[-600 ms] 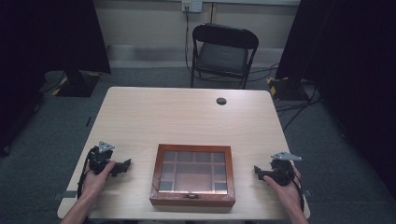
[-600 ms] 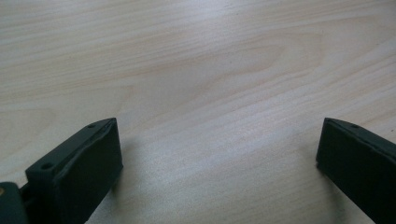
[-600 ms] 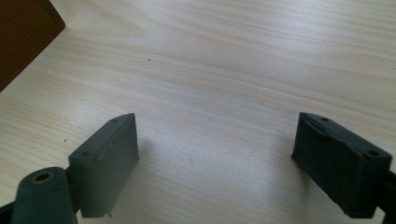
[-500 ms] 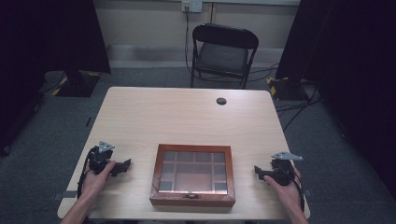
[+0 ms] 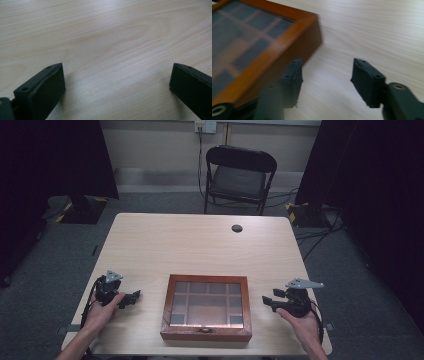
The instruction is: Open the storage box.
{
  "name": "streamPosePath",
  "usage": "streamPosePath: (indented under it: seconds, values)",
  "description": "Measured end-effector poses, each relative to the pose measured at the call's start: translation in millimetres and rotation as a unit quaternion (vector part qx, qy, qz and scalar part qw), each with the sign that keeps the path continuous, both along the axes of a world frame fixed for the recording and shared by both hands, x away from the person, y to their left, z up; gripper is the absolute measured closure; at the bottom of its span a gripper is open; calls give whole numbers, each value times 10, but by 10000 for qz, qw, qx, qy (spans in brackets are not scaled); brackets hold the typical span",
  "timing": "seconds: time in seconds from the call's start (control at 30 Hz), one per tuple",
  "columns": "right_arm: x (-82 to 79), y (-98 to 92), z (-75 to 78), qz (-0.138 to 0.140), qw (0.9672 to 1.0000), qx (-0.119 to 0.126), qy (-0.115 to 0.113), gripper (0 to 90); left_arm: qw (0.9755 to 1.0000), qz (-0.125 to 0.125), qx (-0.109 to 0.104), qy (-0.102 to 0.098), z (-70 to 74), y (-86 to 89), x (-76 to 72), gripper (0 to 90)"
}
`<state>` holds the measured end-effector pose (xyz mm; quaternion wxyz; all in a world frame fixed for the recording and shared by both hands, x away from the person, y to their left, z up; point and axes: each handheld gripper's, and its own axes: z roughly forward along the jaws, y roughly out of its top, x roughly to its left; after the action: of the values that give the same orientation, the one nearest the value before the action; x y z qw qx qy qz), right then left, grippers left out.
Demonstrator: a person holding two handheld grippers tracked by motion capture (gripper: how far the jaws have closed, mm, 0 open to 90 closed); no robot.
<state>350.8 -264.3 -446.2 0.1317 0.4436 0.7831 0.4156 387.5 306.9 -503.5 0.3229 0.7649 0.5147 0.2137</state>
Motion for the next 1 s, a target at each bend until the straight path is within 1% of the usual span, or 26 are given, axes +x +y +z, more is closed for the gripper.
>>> streamPosePath:
  seconds: [0.03,0.07,0.1,0.13,0.17,0.2,0.23,0.27,0.3,0.37,0.43,0.47,0.53,0.6,0.63,0.67,0.7,0.73,0.77,0.8,0.83,0.87,0.9,0.93,0.97,1.0]
  values:
    - [-38,99,80,287,9996,47,-15,509,10000,3,-20,-5,-2,-2,0,0]
    - [-38,99,80,287,9996,47,-15,509,10000,0,-4,-1,0,0,0,0]
    - [-67,199,152,515,9986,101,-47,534,10000,-5,1,1,0,0,0,0]
    - [-67,199,152,515,9986,101,-47,534,10000,1,-12,0,0,-1,1,0]
    - [-75,240,175,606,9981,110,-71,548,10000,6,-18,0,0,-2,1,0]
    - [-91,323,218,774,9968,181,-79,561,10000,5,-17,0,0,-1,1,0]
    - [-99,370,237,864,9960,210,-70,575,10000,6,-18,-1,0,-2,1,0]
    - [-106,434,262,997,9948,193,-88,585,10000,5,-18,-1,0,-2,1,0]
    - [-114,521,288,1161,9929,231,-67,590,10000,-2,-12,-1,0,0,1,0]
    - [-116,627,314,1333,9908,229,-69,609,10000,-2,-12,-2,0,-1,1,0]
    - [-118,765,334,1560,9873,298,-34,624,10000,-4,-17,-6,-1,-1,1,0]
    - [-121,863,332,1730,9842,374,-15,640,10000,-5,-13,-1,0,-1,1,0]
    - [-134,972,313,1916,9806,421,6,663,10000,-3,-21,-6,-1,-2,1,0]
    - [-158,1077,280,2122,9762,447,70,686,10000,-4,-14,-2,0,-1,1,0]
    - [-172,1124,265,2239,9735,439,121,692,10000,-3,-15,-2,0,-1,1,0]
    - [-201,1195,232,2418,9690,473,195,722,10000,-3,-19,-6,-1,-1,1,0]
    - [-201,1195,232,2418,9690,473,195,722,10000,-4,-17,-5,-1,-1,1,0]
    - [-210,1221,217,2475,9675,470,229,729,10000,-8,0,3,1,0,1,0]
    - [-235,1291,178,2624,9637,398,281,746,10000,-2,-14,-2,0,-1,1,0]
    - [-235,1291,178,2624,9637,398,281,746,10000,-8,-2,1,0,0,1,0]
    - [-258,1353,146,2770,9596,374,326,763,10000,-9,3,4,1,0,1,0]
    - [-258,1353,146,2770,9596,374,326,763,10000,-9,2,5,1,0,1,0]
    - [-267,1371,142,2810,9584,371,344,769,10000,-9,2,5,1,0,1,0]
    - [-282,1398,138,2887,9560,378,349,778,10000,-3,-16,-1,0,-1,1,0]
    - [-289,1412,133,2935,9545,397,358,782,10000,-4,-12,0,0,-1,1,0]
    - [-305,1440,124,3015,9519,404,379,791,10000,0,-16,-2,0,-2,1,0]
